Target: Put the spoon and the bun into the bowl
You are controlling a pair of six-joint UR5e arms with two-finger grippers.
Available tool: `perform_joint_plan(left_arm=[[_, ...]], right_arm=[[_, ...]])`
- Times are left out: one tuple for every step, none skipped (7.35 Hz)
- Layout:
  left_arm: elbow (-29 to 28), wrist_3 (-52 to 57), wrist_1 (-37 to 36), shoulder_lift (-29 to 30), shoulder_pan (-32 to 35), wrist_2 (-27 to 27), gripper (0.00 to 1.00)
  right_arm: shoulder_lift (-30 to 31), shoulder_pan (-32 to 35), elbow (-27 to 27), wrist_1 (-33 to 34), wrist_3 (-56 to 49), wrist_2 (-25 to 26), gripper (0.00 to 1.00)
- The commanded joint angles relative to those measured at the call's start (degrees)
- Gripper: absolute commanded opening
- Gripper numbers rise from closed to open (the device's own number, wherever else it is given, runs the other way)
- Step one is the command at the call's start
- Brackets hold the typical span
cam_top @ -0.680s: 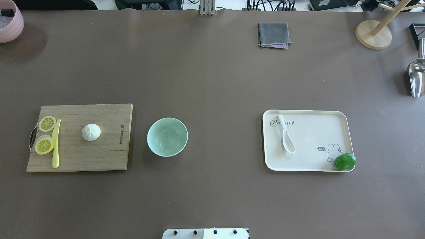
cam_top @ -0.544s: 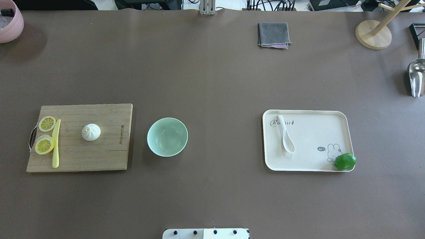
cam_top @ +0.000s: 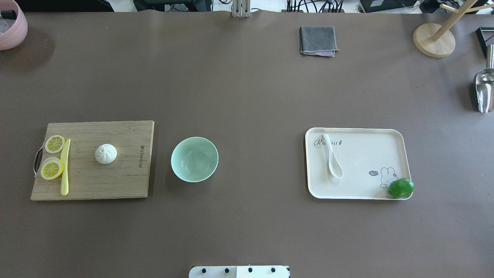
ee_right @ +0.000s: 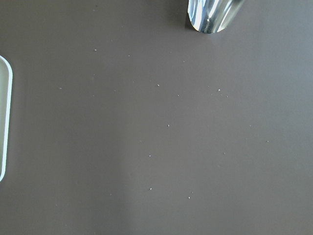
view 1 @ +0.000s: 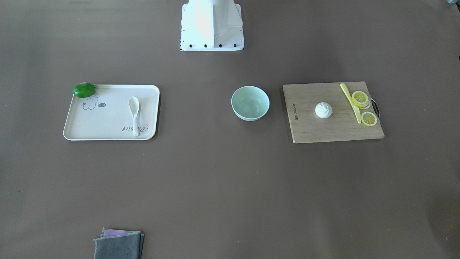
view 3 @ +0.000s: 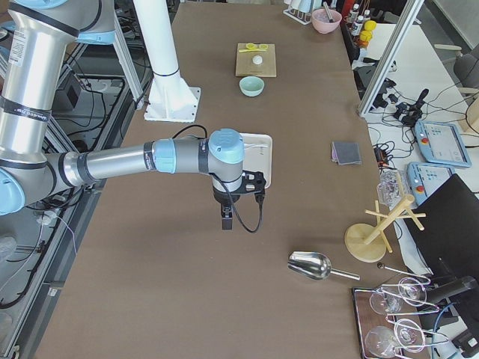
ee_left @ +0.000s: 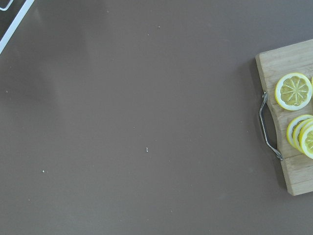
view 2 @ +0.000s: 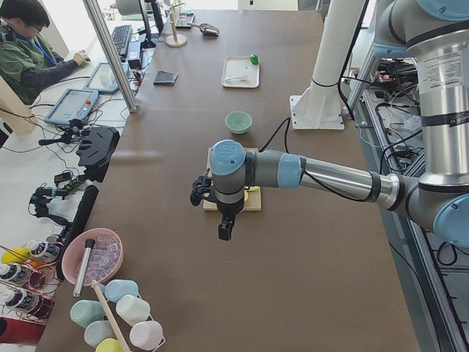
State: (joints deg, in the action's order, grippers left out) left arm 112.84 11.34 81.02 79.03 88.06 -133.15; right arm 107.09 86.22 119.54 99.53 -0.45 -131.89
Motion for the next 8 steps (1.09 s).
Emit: perform_joint_plan(left_arm=[[-0.07, 0.0, 3.6, 0.51, 0.01, 0.0, 1.0], [0.53, -0.09, 4.05, 1.73, 0.01, -0.09, 1.0], [0.97, -0.17, 5.19, 2.96, 0.09, -0.09, 1.0], [0.02, -0.18, 10.59, 2.98, 0.09, -0.09, 1.0], [-2.95, -0.61, 20.13, 3.32, 0.18, -0.09, 1.0], [-4.11, -2.79, 22.92, 3.24, 0.1, -1.83, 1.0], [-4.29, -3.51, 23.12, 4.02, 0.01, -3.5, 1.0], [-4.64, -4.47, 23.13, 4.47, 0.01, -3.6, 1.0]], right_arm=[[-3.19, 0.0, 0.43, -0.03, 0.27, -0.21, 1.0], [-4.95, 0.0, 0.61, -1.16, 0.45, -0.99, 1.0], [-5.66, 0.0, 0.35, -5.0, 0.71, -2.48, 1.0], [-7.23, 0.0, -0.53, -8.52, 0.8, -2.75, 1.0], [-8.47, 0.0, -0.97, -11.43, 0.8, -3.63, 1.0], [-8.57, 0.0, -1.76, -13.9, 0.8, -5.2, 1.0], [-8.92, 0.0, -1.94, -16.1, 0.02, -5.04, 1.0], [-7.53, 0.0, -2.9, -18.99, -0.08, -5.22, 1.0]])
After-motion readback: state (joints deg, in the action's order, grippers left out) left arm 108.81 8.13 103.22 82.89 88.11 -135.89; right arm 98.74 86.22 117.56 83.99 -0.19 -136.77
